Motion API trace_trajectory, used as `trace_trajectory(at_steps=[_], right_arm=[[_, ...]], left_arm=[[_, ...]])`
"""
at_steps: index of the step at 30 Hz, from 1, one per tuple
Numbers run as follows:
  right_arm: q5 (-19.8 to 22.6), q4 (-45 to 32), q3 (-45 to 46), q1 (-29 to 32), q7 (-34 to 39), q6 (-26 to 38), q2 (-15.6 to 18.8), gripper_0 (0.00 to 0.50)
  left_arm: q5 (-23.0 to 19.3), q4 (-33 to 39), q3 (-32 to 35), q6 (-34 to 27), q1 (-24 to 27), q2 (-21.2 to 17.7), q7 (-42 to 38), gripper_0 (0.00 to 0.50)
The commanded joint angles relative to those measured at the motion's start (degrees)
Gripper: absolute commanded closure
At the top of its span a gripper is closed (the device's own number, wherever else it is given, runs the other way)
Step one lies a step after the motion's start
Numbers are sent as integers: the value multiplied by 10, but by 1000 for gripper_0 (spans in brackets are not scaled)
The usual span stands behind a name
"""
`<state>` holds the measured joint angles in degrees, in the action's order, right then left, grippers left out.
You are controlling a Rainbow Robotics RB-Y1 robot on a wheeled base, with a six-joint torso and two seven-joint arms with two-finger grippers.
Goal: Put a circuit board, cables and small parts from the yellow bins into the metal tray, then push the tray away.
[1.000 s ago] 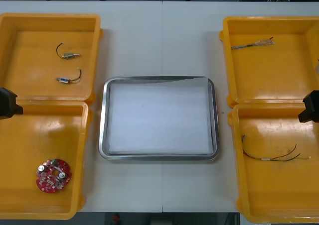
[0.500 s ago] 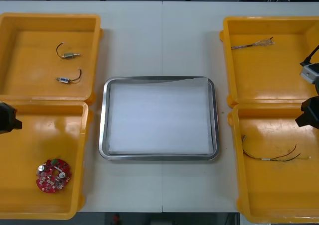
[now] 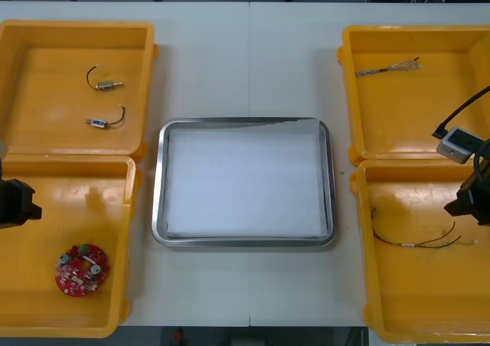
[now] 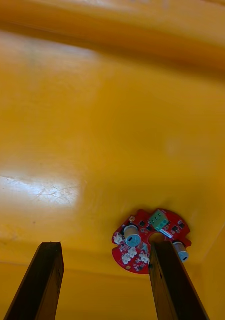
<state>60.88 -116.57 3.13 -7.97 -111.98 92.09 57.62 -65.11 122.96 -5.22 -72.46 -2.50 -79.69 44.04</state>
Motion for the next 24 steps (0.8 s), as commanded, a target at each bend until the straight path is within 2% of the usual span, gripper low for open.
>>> trace_trajectory(at_steps=[1,9,16,24], right_arm=[[8,-26,-7,35,-56,-33,26,0],[12,-45,-6,90,-185,-119,26,0],[23,-45,-7,150,-252,-207,26,0],[29,-44,-23,163,-299,-225,26,0]], left_arm=[[42,36,-37,12,-9,-8,59,0],[112,44,-95,52,-9,-9,61,0],[118,43,-123,68,-9,0,56,0],[125,43,-137,68,-9,11,50,0]])
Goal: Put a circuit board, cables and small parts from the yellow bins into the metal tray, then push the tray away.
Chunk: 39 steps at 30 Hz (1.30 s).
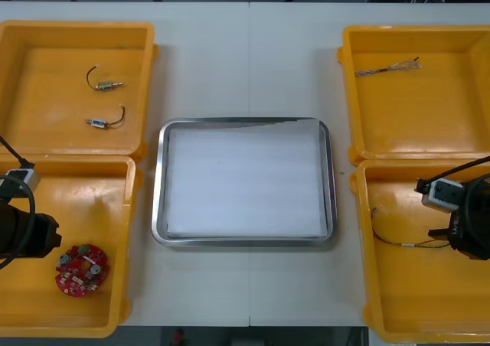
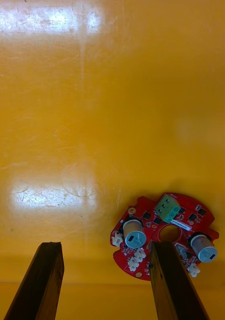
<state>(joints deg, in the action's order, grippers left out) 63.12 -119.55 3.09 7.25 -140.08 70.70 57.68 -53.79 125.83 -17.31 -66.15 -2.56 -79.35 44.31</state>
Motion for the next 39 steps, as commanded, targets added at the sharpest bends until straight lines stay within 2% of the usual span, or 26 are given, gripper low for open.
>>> trace_trajectory(at_steps=[1,10,19,27,34,39], right_arm=[[5,-13,-27,12,-19,-14,25,0],[-11,-8,-70,11,-36,-50,36,0],[-19,32,-78,6,-148,-72,38,0],[-20,44,-95,0,-149,-77,37,0],[-32,44,-114,-3,-149,-84,24,0],[-42,44,-118,-3,-149,-84,16,0]], left_arm=[[13,14,-17,5,-9,8,46,0],[43,14,-35,9,-8,18,40,0],[69,6,-46,11,-8,40,34,0],[76,-1,-59,21,-8,43,27,0],[88,-43,-97,101,-8,43,25,0],[92,-48,-102,105,-7,40,25,0]])
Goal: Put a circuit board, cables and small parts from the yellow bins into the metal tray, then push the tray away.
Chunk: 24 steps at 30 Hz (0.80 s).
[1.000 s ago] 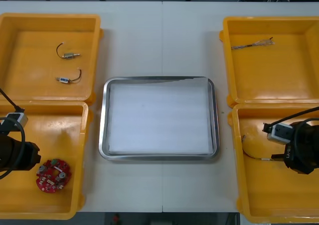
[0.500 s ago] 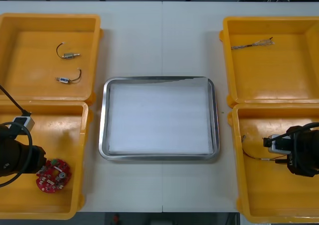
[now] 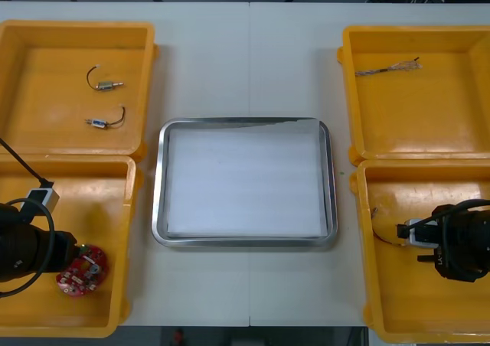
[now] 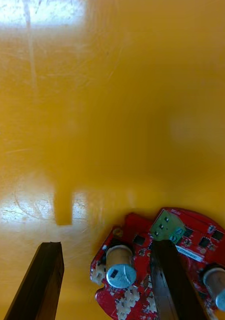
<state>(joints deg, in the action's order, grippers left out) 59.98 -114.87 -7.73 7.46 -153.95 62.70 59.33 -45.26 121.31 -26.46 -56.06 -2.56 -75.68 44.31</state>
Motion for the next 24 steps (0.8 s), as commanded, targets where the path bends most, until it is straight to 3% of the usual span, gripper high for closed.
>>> trace_trajectory(at_steps=[1,11,24], right_arm=[[-14,0,-10,-5,-10,-4,-4,0],[-16,26,-20,-18,-10,-4,-26,0],[-17,25,-26,-21,-10,-6,-34,0]], left_arm=[[6,-2,-11,3,-7,2,26,0],[6,2,-10,-16,-7,-5,38,0],[-8,53,36,-129,6,-6,41,0]])
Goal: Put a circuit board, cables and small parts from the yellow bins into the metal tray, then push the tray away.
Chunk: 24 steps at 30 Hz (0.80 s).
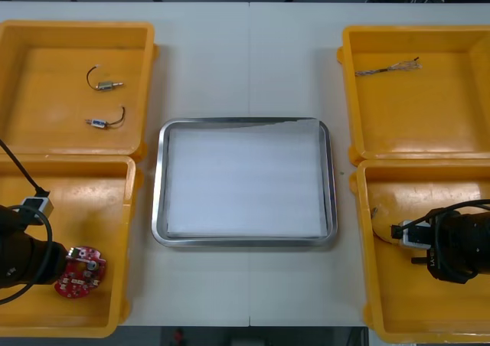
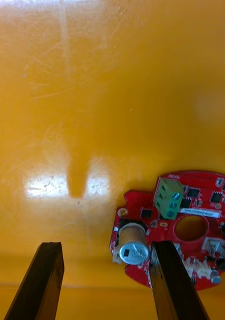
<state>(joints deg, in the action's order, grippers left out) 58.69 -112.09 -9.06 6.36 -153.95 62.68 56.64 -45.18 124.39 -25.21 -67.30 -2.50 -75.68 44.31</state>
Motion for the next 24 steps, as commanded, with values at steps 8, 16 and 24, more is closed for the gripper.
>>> trace_trajectory(at_steps=[8,16,24], right_arm=[[-10,-2,-26,-12,-10,-15,-7,0],[-10,3,-30,-13,-10,-15,-7,0],[-8,8,-33,-18,-10,-15,-7,500]], left_arm=[[-14,18,23,-17,6,-5,41,0],[-15,-3,23,-9,6,11,40,0],[-16,-8,23,-6,6,20,34,0]])
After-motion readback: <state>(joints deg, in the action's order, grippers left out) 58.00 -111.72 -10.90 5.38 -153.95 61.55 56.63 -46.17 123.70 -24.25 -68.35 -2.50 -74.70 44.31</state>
